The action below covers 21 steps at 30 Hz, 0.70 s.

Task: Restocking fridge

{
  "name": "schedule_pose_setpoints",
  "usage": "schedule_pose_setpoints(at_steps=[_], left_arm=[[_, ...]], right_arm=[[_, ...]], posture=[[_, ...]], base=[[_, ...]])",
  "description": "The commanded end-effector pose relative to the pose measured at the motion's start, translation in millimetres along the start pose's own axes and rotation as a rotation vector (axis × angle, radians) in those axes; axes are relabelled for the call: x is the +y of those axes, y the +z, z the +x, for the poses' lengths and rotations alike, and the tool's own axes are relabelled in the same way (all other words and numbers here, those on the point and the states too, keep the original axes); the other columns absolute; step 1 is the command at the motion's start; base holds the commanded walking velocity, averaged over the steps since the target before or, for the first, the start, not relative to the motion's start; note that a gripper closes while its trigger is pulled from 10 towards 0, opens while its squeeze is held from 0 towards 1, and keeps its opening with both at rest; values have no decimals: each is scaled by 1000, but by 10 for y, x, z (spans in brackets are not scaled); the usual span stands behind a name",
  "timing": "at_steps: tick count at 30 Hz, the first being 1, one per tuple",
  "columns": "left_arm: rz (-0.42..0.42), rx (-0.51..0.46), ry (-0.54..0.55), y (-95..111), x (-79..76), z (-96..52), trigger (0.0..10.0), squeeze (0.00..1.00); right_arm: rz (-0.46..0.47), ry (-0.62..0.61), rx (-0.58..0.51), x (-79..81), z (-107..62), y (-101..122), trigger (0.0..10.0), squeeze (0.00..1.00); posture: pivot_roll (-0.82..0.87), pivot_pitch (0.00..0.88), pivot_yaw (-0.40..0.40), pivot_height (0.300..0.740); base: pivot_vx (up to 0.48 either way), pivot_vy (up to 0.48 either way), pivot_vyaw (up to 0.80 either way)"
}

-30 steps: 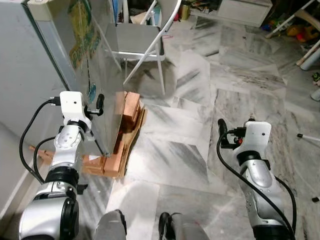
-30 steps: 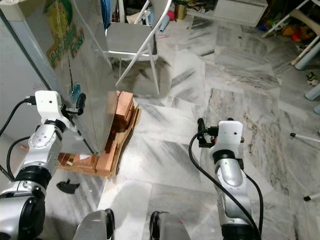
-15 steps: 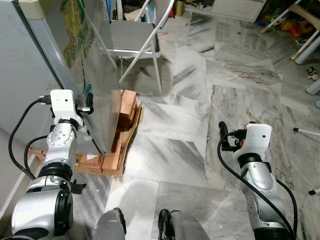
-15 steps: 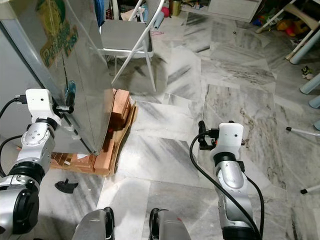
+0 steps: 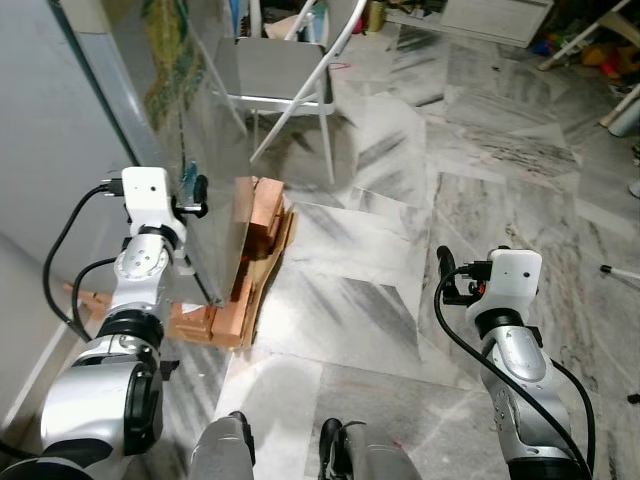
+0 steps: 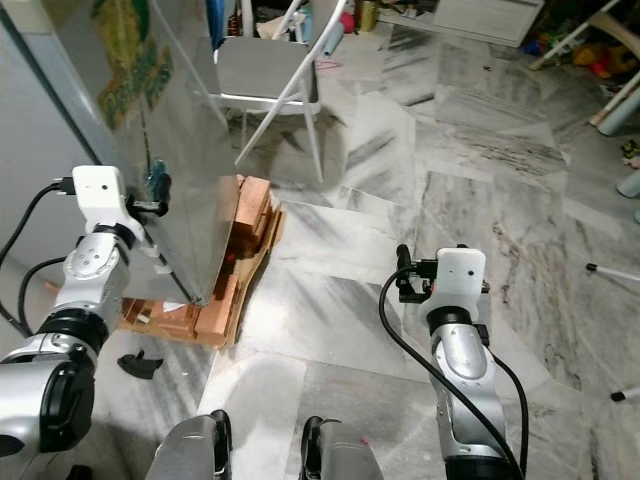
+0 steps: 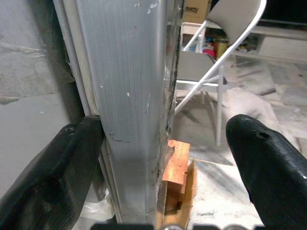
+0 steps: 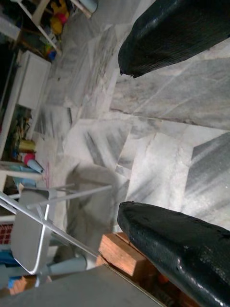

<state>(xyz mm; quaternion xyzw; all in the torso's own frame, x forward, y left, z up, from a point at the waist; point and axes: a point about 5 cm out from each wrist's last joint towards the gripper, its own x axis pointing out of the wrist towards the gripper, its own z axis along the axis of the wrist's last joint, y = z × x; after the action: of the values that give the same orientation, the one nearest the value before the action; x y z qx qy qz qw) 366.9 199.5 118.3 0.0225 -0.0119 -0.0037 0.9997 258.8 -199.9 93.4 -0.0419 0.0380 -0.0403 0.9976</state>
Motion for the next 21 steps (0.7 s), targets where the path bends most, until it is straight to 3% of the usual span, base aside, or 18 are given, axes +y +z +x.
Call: schedule_pose_setpoints(at_steps=[1, 3, 5, 6, 7, 8, 9, 11, 12, 13, 15, 19, 21], left_arm=[[35, -32, -122, 108, -256, 76, 10000, 0], [28, -36, -165, 123, -391, 92, 10000, 0], [25, -53, -262, 173, -654, 111, 10000, 0], [25, -53, -262, 173, -654, 111, 10000, 0], [22, -94, -480, 227, -1039, 49, 10000, 0], [26, -118, -579, 250, -1218, -4, 10000, 0], [26, -118, -579, 250, -1218, -4, 10000, 0], [12, -167, -775, 290, -1602, -192, 10000, 0], [12, -167, -775, 290, -1602, -192, 10000, 0], [-20, -194, -874, 314, -1818, -351, 10000, 0], [-32, -192, -871, 311, -1830, -362, 10000, 0], [-16, -146, -682, 233, -1467, -155, 10000, 0], [-37, -110, -571, 208, -1196, -61, 10000, 0]], right_arm=[[-12, -8, 30, -45, -23, -45, 10000, 0], [-12, -2, 55, -35, -24, -83, 10000, 0], [-25, 36, 116, 6, -28, -172, 10000, 0], [-25, 36, 116, 6, -28, -172, 10000, 0], [-36, 80, 178, 38, -43, -257, 10000, 0], [-35, 104, 205, 57, -51, -298, 10000, 0], [-35, 104, 205, 57, -51, -298, 10000, 0], [-18, 147, 233, 91, -57, -336, 10000, 0], [-18, 147, 233, 91, -57, -336, 10000, 0], [-11, 169, 249, 112, -56, -353, 10000, 0], [-11, 170, 250, 117, -54, -354, 10000, 0], [2, 177, 249, 149, -55, -360, 10000, 0], [15, 180, 248, 155, -51, -359, 10000, 0]], posture=[[-46, 168, -73, 740], [-45, 167, -73, 740], [-43, 166, -74, 740], [-43, 166, -74, 740], [-38, 165, -76, 740], [-36, 161, -76, 740], [-36, 161, -76, 740], [-32, 159, -73, 740], [-32, 159, -73, 740], [-32, 158, -71, 740], [-28, 158, -70, 740], [-27, 157, -67, 740], [-21, 169, -62, 740]], base=[[0, 0, 0], [0, 0, 0], [0, 0, 0], [0, 0, 0], [0, 0, 0], [0, 0, 0], [0, 0, 0], [0, 0, 0], [0, 0, 0], [0, 0, 0], [0, 0, 0], [0, 0, 0], [0, 0, 0]])
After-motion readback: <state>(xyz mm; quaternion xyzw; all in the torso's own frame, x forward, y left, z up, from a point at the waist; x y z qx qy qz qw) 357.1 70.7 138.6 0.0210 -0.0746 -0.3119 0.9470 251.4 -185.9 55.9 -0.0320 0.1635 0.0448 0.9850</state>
